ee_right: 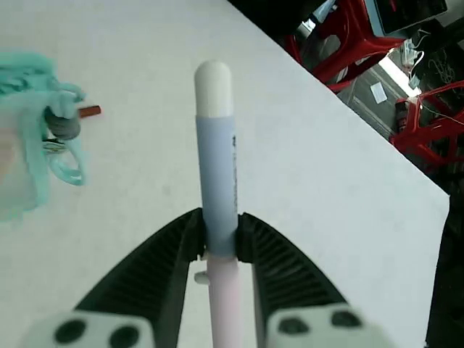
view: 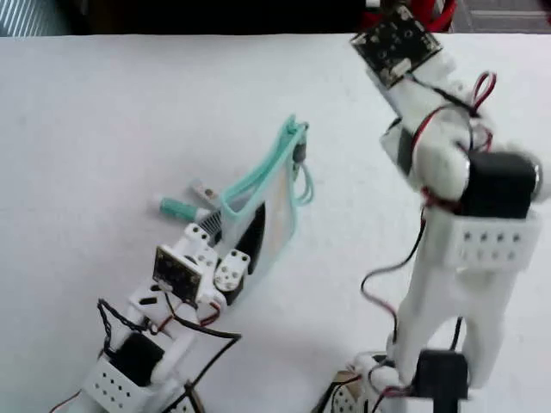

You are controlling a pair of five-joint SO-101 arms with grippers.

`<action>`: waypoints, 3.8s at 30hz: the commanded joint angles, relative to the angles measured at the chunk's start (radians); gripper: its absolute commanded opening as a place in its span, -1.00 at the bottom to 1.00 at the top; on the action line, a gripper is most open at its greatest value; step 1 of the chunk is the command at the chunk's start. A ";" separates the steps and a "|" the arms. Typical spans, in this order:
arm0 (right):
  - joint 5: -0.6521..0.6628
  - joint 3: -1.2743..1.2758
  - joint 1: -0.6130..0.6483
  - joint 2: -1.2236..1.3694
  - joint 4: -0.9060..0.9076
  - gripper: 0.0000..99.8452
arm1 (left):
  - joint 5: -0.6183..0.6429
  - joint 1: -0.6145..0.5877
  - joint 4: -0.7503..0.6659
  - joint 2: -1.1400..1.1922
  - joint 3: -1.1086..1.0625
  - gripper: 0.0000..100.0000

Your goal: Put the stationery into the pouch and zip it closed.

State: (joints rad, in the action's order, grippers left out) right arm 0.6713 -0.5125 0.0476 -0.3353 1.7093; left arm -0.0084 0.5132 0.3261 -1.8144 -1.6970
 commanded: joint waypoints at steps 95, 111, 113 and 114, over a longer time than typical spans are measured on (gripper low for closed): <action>0.724 0.430 0.280 -0.196 -0.068 -0.38 | -0.057 0.048 0.614 -0.016 0.338 -0.66; 0.881 0.230 0.335 0.047 -0.038 -0.38 | -0.127 0.048 0.614 -0.016 0.338 -0.66; 0.862 0.158 0.360 0.084 -0.001 -0.38 | -0.127 0.048 0.612 -0.016 0.338 -0.66; 0.859 0.129 0.383 0.088 0.015 -0.38 | -0.127 0.048 0.611 -0.016 0.338 -0.66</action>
State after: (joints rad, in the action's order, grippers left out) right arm 1.5459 -0.2777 0.3805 -0.2631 1.6909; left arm -0.1250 0.5439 0.9367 -1.8205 -1.4101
